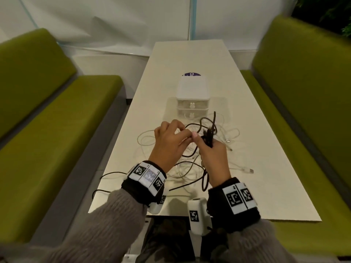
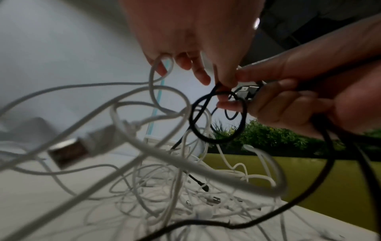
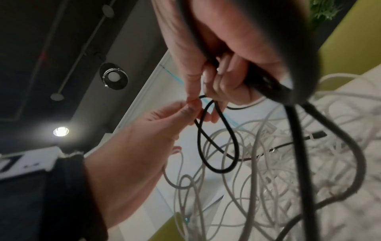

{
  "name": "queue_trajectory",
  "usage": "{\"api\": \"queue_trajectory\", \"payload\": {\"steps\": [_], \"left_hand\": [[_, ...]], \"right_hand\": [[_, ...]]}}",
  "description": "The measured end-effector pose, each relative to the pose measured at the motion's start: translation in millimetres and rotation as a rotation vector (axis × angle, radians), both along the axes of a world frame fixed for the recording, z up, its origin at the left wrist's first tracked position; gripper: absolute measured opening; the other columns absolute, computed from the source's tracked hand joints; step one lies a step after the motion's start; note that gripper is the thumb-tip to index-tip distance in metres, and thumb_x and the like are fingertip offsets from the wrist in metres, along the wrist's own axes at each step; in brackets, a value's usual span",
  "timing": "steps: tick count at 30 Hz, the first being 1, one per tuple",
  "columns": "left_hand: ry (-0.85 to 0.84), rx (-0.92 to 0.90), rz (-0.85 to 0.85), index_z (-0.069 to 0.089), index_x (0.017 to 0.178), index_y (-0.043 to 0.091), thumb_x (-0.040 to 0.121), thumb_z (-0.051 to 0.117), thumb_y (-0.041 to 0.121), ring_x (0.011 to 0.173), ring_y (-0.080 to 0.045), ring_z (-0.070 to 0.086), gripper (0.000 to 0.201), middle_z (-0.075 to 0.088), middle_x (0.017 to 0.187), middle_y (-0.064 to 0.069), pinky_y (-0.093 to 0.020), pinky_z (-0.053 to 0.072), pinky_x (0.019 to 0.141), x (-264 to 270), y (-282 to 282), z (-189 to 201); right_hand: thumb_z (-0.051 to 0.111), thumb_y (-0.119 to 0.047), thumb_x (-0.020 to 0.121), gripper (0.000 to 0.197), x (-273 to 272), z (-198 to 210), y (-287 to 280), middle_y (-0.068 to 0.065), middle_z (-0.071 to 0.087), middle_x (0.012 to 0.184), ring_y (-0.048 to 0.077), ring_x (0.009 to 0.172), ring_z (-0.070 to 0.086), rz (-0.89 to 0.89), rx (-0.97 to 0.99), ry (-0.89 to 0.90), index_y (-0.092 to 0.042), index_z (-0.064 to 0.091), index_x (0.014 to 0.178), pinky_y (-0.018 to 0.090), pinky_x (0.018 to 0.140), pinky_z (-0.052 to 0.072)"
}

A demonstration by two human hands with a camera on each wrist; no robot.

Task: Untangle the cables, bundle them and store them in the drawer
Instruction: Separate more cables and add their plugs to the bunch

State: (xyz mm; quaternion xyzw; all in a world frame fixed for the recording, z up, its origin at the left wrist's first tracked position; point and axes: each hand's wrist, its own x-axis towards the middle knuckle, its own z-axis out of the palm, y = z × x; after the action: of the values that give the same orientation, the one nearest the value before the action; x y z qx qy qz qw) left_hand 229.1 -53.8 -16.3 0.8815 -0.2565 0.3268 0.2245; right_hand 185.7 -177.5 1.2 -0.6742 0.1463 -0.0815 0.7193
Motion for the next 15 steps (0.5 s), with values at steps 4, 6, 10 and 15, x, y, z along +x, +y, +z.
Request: {"api": "queue_trajectory", "payload": {"steps": [4, 6, 10, 15], "left_hand": [[0.066, 0.123, -0.042, 0.062, 0.091, 0.022, 0.086, 0.048, 0.036, 0.08, -0.014, 0.041, 0.02, 0.06, 0.085, 0.004, -0.028, 0.022, 0.07, -5, 3, -10], [0.185, 0.159, 0.015, 0.062, 0.098, 0.023, 0.088, 0.049, 0.035, 0.085, -0.015, 0.05, 0.02, 0.063, 0.088, 0.007, -0.032, 0.028, 0.077, -6, 7, -9], [0.487, 0.295, 0.124, 0.053, 0.12, 0.034, 0.095, 0.046, 0.037, 0.107, -0.013, 0.049, 0.026, 0.061, 0.107, 0.012, -0.037, 0.024, 0.093, 0, 17, -11], [0.511, 0.404, 0.206, 0.043, 0.13, 0.042, 0.093, 0.044, 0.045, 0.113, -0.016, 0.047, 0.037, 0.06, 0.115, 0.011, -0.04, 0.026, 0.093, 21, 20, -11]], "right_hand": [[0.07, -0.017, 0.086, 0.014, -1, 2, 1, -0.019, 0.051, 0.042, -0.003, 0.042, 0.048, -0.081, 0.122, -0.07, -0.017, 0.065, 0.073, 0.016, 0.055, 0.035], [0.07, -0.017, 0.086, 0.01, -3, 5, -2, -0.019, 0.049, 0.041, -0.003, 0.042, 0.046, -0.115, 0.146, -0.107, -0.016, 0.067, 0.076, 0.017, 0.056, 0.033], [0.066, -0.017, 0.088, 0.011, -12, 22, -11, -0.018, 0.052, 0.046, -0.002, 0.045, 0.046, -0.119, 0.2, -0.216, -0.007, 0.071, 0.09, 0.016, 0.057, 0.033], [0.065, -0.029, 0.08, 0.021, -31, 50, -22, -0.015, 0.04, 0.044, 0.004, 0.041, 0.026, -0.05, 0.265, -0.341, -0.01, 0.071, 0.087, 0.017, 0.042, 0.025]]}}
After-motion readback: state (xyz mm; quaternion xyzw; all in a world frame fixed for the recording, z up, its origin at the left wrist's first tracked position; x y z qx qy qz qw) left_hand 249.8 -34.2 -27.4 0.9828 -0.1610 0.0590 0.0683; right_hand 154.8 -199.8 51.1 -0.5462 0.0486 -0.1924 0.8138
